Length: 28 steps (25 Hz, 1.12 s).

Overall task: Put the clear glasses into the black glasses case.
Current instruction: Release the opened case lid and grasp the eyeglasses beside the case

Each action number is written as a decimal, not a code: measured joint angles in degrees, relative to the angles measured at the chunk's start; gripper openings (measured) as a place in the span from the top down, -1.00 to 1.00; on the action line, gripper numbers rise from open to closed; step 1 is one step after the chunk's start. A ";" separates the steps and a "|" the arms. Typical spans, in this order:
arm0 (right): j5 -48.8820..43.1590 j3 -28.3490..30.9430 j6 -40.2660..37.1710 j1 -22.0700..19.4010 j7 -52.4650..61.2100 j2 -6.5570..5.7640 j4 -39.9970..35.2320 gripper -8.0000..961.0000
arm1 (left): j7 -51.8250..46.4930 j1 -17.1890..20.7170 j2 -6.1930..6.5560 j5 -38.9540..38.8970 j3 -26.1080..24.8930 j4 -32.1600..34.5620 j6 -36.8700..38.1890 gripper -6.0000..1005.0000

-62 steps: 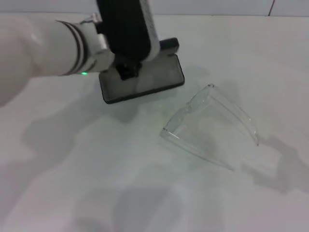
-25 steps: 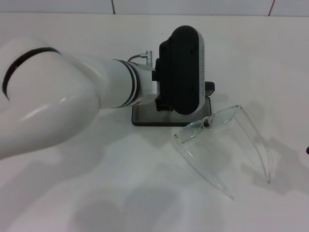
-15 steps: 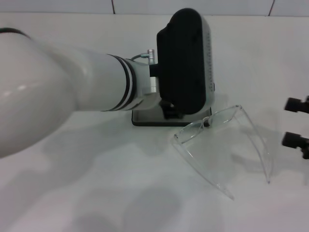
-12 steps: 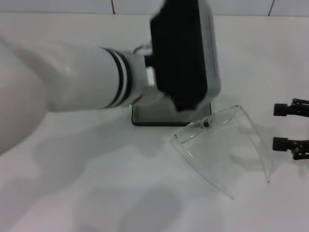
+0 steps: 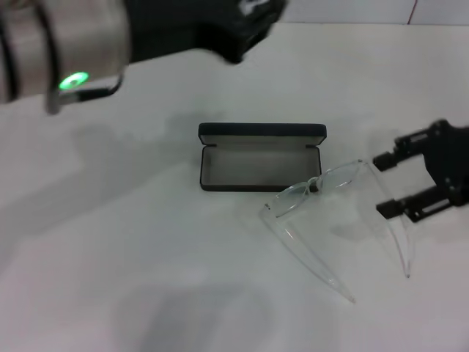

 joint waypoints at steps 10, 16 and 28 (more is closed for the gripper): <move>-10.25 -5.85 2.92 15.40 4.01 0.22 4.15 -0.54 | 18.07 4.46 0.01 -31.02 -20.32 -21.43 24.96 0.55; -12.87 -12.18 11.22 23.34 4.10 0.72 13.79 -0.51 | 28.06 -0.44 0.13 -36.37 -28.61 -41.80 39.63 0.56; -9.35 -28.31 23.72 25.62 4.36 1.16 19.83 -0.45 | 35.63 -0.98 0.21 -37.18 -31.89 -51.27 45.56 0.56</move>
